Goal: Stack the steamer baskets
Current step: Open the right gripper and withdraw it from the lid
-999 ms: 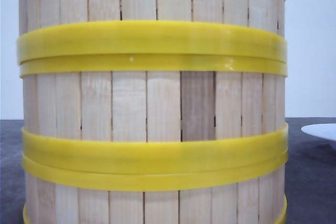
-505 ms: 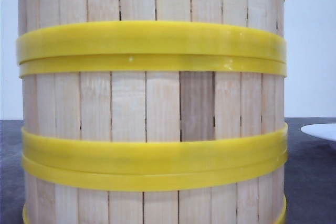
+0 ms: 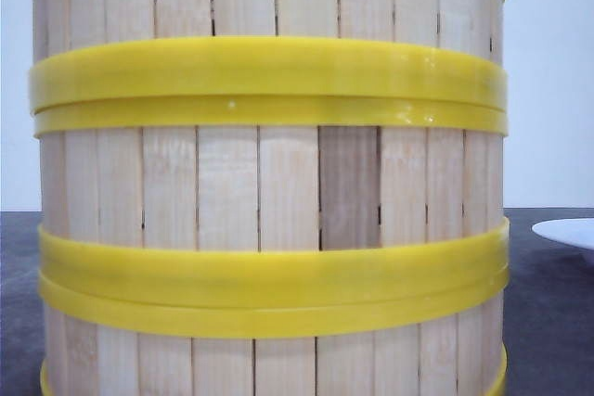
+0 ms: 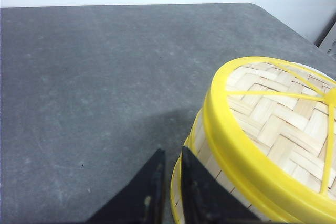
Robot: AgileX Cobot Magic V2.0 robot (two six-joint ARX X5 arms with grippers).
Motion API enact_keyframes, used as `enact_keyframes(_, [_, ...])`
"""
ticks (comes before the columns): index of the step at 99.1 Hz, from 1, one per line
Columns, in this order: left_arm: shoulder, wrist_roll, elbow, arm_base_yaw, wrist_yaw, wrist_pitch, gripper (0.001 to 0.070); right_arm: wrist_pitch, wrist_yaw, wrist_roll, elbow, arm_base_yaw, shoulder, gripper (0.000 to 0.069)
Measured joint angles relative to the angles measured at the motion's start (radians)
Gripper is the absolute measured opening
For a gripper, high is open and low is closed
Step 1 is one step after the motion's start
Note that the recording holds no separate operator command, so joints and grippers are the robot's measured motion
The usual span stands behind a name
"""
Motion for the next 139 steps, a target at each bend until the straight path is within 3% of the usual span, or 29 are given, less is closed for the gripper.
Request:
enact_keyframes(68, [0.0,0.001,0.0,0.0,0.0,0.0,0.0026,0.003,0.0,0.0,0.0,0.0,0.0,0.0011])
enact_keyframes(91, [0.0,0.072,0.0,0.008,0.0,-0.008,0.0026,0.003,0.0,0.0,0.0,0.0,0.0,0.0011])
enact_keyframes(109, [-0.003,0.155,0.0,0.126,-0.01,0.019,0.0026,0.003,0.0,0.0,0.0,0.0,0.0,0.0011])
enact_keyframes(120, [-0.017,0.168,-0.025,0.222,-0.053,0.049,0.0026,0.003,0.0,0.0,0.0,0.0,0.0,0.0011])
enact_keyframes(139, [-0.093,0.183,-0.19,0.38,-0.056,0.153,0.0026,0.003,0.0,0.0,0.0,0.0,0.0,0.0011])
